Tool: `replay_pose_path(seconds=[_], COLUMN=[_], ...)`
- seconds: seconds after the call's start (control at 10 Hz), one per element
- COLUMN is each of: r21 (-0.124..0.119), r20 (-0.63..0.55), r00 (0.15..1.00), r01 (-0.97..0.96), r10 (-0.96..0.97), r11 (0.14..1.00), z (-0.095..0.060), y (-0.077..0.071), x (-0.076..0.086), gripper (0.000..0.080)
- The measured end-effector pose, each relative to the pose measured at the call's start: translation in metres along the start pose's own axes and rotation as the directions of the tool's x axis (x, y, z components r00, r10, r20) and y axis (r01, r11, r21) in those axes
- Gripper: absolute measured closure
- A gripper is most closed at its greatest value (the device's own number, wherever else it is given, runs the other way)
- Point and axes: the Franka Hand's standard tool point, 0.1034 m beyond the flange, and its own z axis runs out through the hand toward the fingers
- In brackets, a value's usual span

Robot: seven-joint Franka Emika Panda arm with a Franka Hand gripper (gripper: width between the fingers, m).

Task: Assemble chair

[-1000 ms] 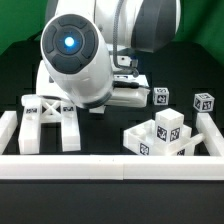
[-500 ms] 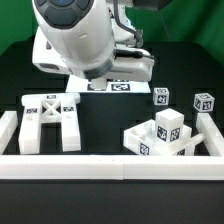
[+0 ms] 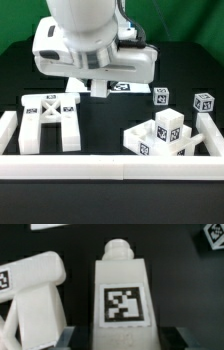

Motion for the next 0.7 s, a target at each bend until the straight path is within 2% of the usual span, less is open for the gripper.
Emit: replay_pose_path(seconds=[0.1, 0.2, 0.3, 0.4, 0.5, 0.6, 0.7], r21=[-0.001, 0.001, 0.007, 0.005, 0.005, 0.003, 0.003], r20=[-0.083, -0.149, -0.179, -0.269, -0.328, -0.434, -0.466], r00=[0.996, 0.989, 0.984, 0.963, 0.945, 0.900, 0.885], r01=[0.011, 0.019, 0.025, 0.026, 0.026, 0.028, 0.028], r10=[-0.011, -0.019, -0.023, -0.023, -0.023, -0.024, -0.023], r11=[1.000, 1.000, 1.000, 1.000, 1.000, 1.000, 1.000], z=[-0.016, -0.031, -0.042, -0.047, -0.046, -0.050, -0.046], y=[-0.006, -0.011, -0.013, -0.014, -0.014, -0.015, -0.015], x=[0.010, 0.014, 0.010, 0.020, 0.021, 0.026, 0.022], gripper=[0.0509, 0.0509, 0.0508, 0.0508, 0.0508, 0.0508, 0.0508])
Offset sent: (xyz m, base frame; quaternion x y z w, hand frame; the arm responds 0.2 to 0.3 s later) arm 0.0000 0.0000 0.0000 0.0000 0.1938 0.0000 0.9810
